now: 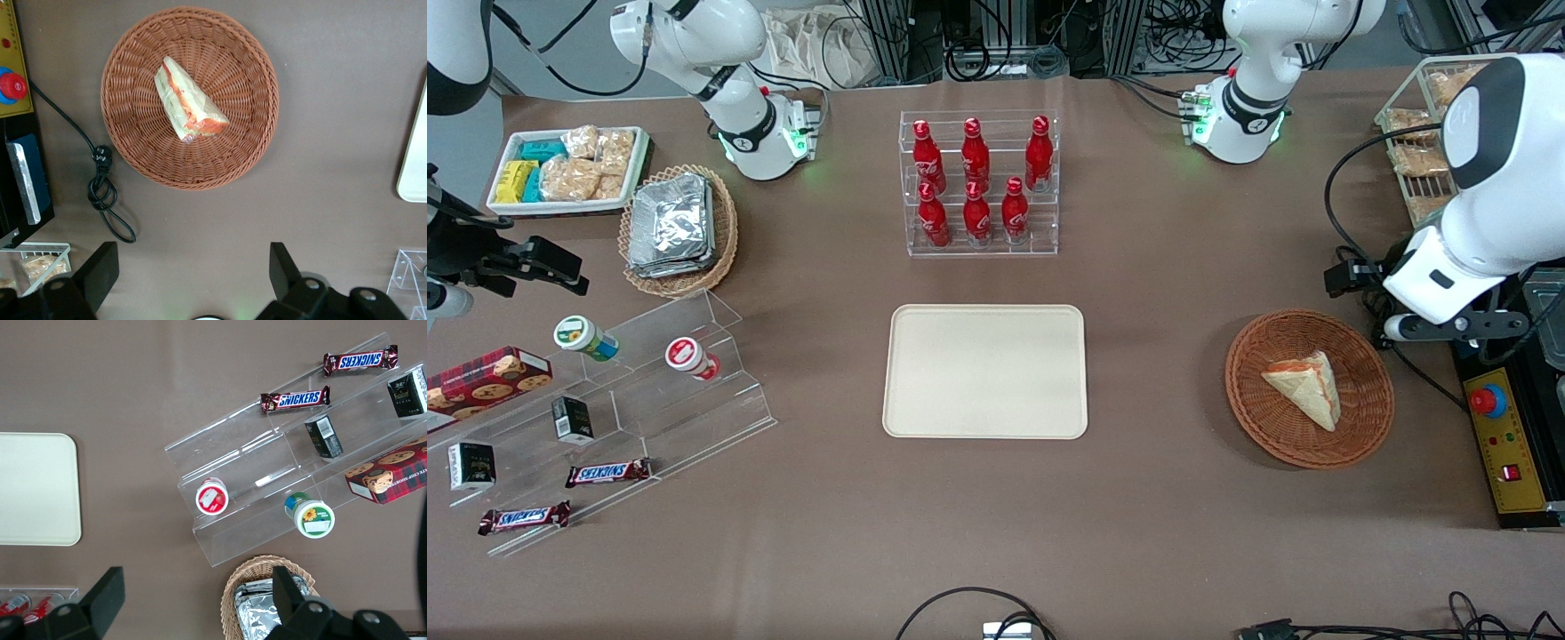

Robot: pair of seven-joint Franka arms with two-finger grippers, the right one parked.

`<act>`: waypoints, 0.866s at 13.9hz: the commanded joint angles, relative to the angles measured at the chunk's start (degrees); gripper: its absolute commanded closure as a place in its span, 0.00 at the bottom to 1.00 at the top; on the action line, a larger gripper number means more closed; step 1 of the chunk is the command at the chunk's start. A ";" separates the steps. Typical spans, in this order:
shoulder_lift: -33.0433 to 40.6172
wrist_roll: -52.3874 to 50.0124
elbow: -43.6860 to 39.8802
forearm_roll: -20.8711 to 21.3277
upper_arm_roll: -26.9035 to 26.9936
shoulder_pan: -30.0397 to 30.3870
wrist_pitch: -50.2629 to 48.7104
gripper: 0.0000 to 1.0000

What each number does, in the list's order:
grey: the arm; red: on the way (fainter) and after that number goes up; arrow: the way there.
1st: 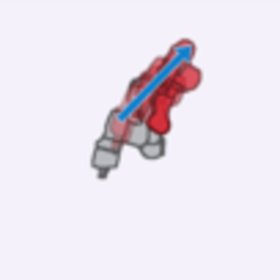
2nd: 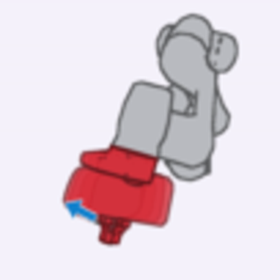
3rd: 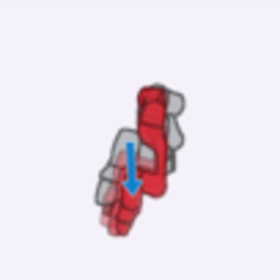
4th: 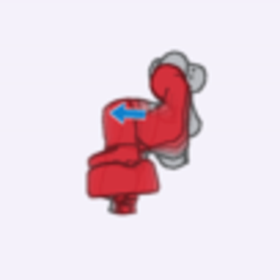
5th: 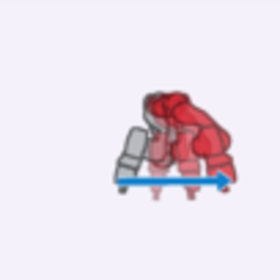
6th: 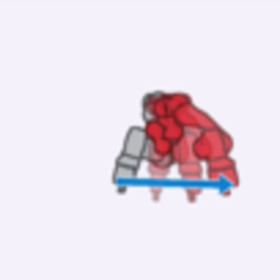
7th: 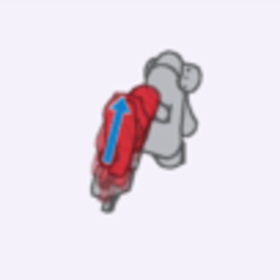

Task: Place sandwich from basket to tray
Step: 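Move the open left gripper down over the wrapped sandwich in the basket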

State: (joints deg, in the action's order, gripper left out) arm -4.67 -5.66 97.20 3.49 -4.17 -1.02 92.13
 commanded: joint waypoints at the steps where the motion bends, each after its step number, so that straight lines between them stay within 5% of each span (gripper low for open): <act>1: -2.88 -2.32 -5.08 -0.42 -0.49 0.23 -3.77 0.00; 6: -5.96 -11.99 -5.10 -0.68 -0.49 0.40 -2.14 0.00; 12: -5.08 -28.74 12.29 -3.76 -0.23 3.40 20.96 0.00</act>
State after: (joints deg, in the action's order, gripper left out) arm -11.70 -26.64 103.94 0.48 -4.01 1.84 107.65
